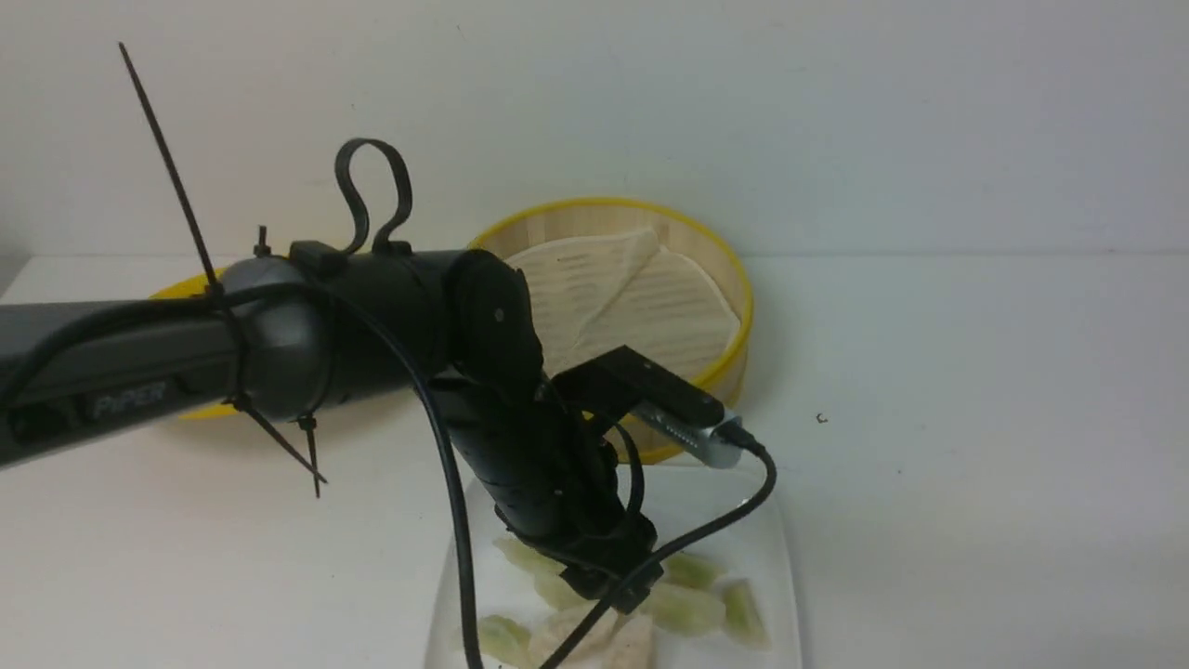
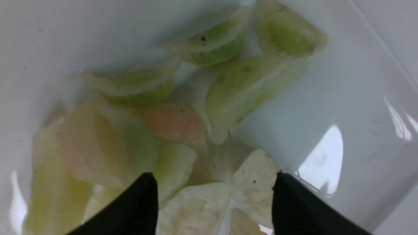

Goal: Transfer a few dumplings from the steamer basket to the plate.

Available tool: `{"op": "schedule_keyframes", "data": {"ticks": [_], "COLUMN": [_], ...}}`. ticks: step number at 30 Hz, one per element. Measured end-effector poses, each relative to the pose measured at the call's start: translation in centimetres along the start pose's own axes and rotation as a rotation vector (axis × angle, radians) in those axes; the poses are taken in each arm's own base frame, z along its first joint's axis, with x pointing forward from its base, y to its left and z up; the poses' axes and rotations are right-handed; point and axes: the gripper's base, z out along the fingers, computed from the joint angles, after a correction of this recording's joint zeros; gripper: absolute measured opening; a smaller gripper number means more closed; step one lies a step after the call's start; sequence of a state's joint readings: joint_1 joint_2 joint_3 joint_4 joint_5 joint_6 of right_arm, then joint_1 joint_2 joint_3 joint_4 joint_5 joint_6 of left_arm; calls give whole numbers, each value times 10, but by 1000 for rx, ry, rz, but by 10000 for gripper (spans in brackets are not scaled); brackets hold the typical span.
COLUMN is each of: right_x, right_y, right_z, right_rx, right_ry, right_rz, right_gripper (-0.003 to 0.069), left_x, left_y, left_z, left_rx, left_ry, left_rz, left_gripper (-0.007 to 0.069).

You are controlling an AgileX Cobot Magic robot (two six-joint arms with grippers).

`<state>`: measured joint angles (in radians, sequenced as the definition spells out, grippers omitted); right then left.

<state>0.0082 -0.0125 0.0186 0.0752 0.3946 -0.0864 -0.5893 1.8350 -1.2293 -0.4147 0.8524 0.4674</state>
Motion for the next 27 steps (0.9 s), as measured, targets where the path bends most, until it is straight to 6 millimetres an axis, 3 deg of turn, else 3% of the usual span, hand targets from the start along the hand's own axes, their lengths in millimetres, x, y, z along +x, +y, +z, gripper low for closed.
{"op": "schedule_keyframes", "data": {"ticks": [2, 4, 5, 6, 7, 8, 9, 10, 12, 14, 16, 17, 21, 27], "right_x": [0, 0, 0, 0, 0, 0, 0, 0, 0, 0, 0, 0, 0, 0], "right_y": [0, 0, 0, 0, 0, 0, 0, 0, 0, 0, 0, 0, 0, 0], "right_z": [0, 0, 0, 0, 0, 0, 0, 0, 0, 0, 0, 0, 0, 0], "right_rx": [0, 0, 0, 0, 0, 0, 0, 0, 0, 0, 0, 0, 0, 0], "right_ry": [0, 0, 0, 0, 0, 0, 0, 0, 0, 0, 0, 0, 0, 0], "right_rz": [0, 0, 0, 0, 0, 0, 0, 0, 0, 0, 0, 0, 0, 0], "right_gripper": [-15, -15, -15, -15, -15, -15, -15, -15, -15, -15, -15, -15, -15, -15], "left_x": [-8, -14, -16, -16, -15, -11, -7, -6, 10, 28, 42, 59, 110, 177], "left_y": [-5, -12, -18, -20, -23, -31, -37, -38, -55, -68, -74, -81, -93, -93], "left_z": [-15, -38, -57, -63, -76, -104, -122, -125, -171, -201, -216, -229, -247, -231], "left_rx": [14, 24, 27, 27, 24, 11, -1, -3, -30, -53, -65, -82, -132, -194], "left_ry": [-23, -58, -89, -104, -134, -200, -245, -254, -385, -509, -575, -656, -884, -1128], "left_rz": [5, 1, -13, -14, -19, -15, -6, -8, 15, 32, 42, 49, 48, 27], "left_gripper": [433, 372, 294, 281, 209, 106, 59, 46, 4, -6, -6, -6, -6, -6]}}
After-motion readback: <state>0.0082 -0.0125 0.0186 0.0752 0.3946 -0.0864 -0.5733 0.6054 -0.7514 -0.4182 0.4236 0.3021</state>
